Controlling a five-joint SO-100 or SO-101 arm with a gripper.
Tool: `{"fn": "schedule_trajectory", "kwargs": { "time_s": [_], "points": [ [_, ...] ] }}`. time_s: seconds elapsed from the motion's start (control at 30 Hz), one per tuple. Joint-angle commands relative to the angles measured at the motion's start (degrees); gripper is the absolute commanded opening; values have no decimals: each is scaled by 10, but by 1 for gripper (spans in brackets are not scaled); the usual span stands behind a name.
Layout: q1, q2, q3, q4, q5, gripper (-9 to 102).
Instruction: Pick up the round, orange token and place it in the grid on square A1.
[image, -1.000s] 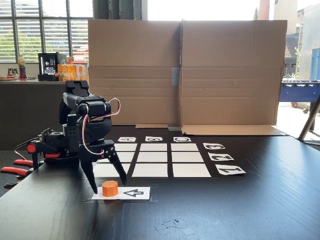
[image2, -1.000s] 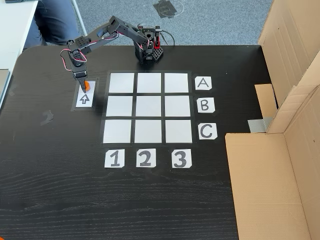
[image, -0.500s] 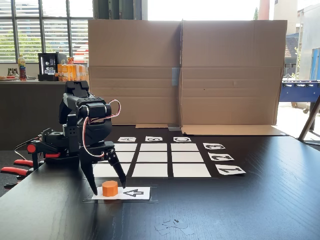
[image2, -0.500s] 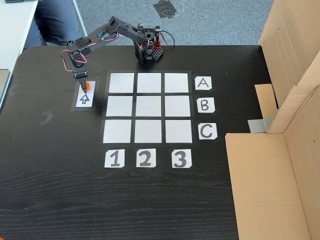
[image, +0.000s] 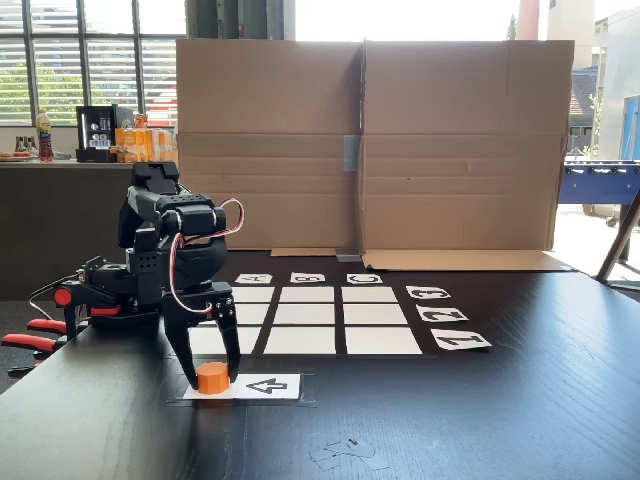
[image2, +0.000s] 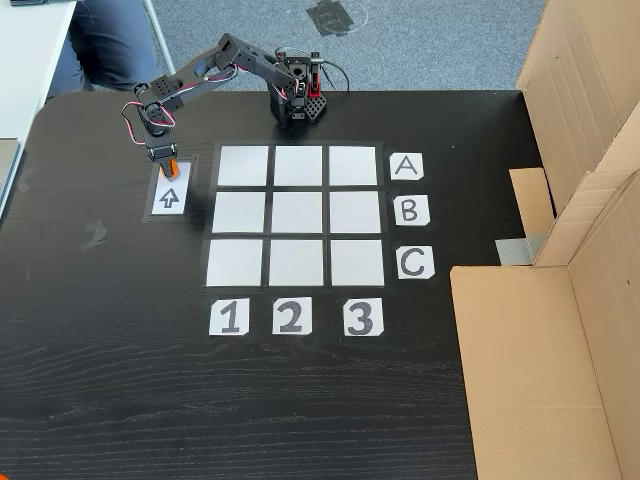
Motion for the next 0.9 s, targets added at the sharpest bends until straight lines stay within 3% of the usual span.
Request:
{"fn": "schedule_trajectory", "kwargs": {
  "time_s": [0.0, 0.63, 0.87],
  "points": [
    [-6, 7, -23, 0, 1, 6],
    [16, 145, -9, 23, 7, 4],
    [44, 258, 64, 23, 7, 3]
  ]
}}
